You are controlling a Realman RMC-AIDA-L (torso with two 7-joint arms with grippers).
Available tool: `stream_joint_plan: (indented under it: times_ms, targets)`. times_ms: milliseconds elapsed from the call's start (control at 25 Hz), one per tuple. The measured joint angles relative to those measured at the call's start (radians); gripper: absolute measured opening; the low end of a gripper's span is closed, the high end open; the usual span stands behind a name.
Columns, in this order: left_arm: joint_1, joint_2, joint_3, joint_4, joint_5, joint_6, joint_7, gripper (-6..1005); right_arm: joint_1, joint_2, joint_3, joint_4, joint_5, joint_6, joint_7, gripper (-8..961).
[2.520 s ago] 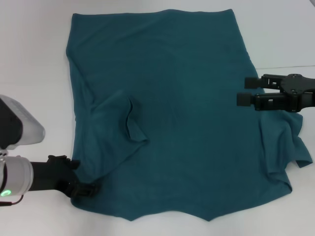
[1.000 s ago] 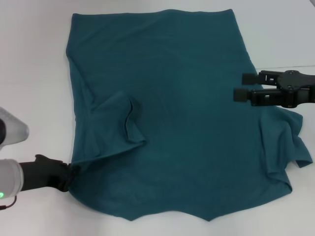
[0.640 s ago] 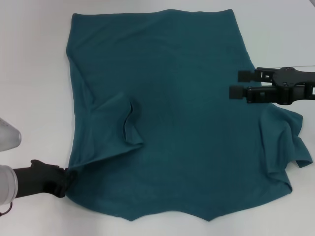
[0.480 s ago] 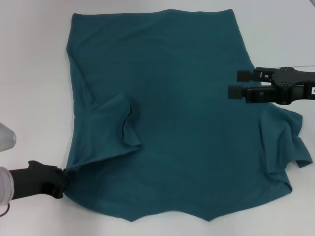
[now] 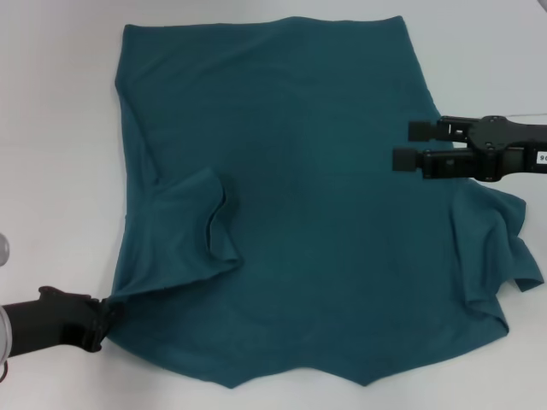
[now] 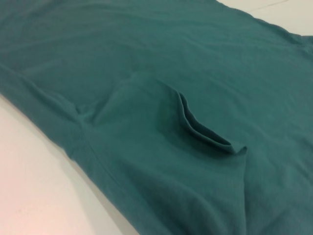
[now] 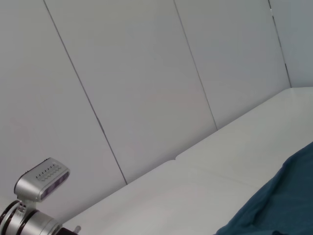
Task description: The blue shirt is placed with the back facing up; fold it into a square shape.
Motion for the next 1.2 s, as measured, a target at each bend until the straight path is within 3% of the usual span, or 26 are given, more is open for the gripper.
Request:
stream_joint_plan:
  times_ms: [560,920,1200]
  targets:
    - [0.013,0.000,-0.020,-0.032,-0.003,0.000,0.018,34,0.003,0.004,-0.001,0.000,0.000,0.012,0.000,941]
    - [0.006,0.000,-0.095,-0.045,-0.011,0.039,0.007,44,0.007,0.005,-0.003,0.000,0.000,0.012,-0.001,942]
    - [0.007,0.000,-0.143,-0.046,-0.033,0.083,0.004,237,0.007,0.005,-0.003,0.000,0.000,0.012,-0.001,942]
